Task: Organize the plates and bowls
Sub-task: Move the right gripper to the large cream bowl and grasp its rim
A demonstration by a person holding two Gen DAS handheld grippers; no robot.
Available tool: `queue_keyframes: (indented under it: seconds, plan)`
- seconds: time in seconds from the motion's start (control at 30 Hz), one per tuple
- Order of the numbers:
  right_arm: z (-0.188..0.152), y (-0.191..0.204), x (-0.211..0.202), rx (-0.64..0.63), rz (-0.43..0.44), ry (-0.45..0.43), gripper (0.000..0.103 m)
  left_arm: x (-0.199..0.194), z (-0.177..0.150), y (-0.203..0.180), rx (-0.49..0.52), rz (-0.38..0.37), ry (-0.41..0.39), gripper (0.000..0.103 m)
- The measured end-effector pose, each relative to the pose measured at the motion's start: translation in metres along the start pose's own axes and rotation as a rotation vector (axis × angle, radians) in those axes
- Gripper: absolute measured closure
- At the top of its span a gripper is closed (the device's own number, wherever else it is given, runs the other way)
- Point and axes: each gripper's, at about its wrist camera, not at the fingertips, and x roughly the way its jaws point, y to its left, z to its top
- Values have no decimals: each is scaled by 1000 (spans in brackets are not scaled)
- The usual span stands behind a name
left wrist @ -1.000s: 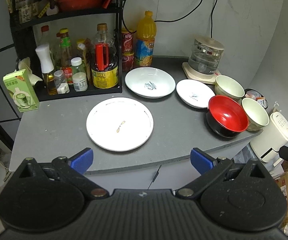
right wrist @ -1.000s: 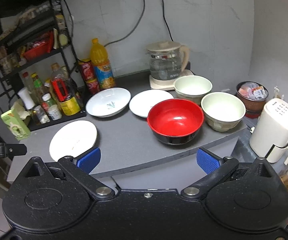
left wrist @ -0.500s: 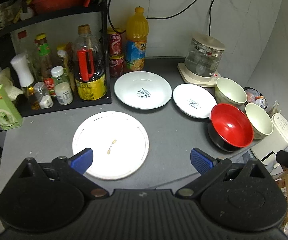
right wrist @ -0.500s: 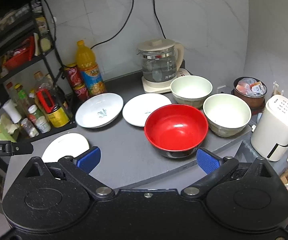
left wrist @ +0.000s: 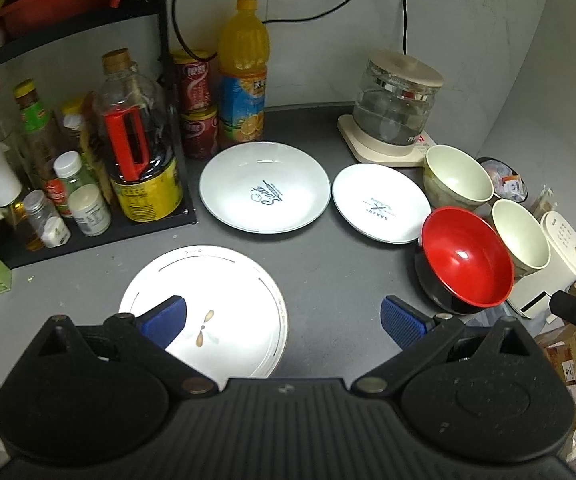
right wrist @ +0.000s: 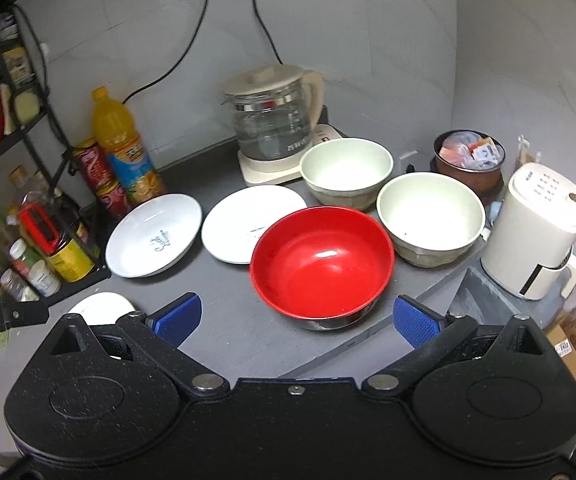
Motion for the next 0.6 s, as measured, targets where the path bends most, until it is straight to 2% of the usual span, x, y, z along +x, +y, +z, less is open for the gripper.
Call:
queue_keyframes:
  seconds: [0.4,0.6]
  plan:
    - [23,-35,30,29,-23,0,0,33,27,-29,37,-34,34,1]
    - [42,-62,52,27,5,21,0,52,44,-58,35,-34,45,1]
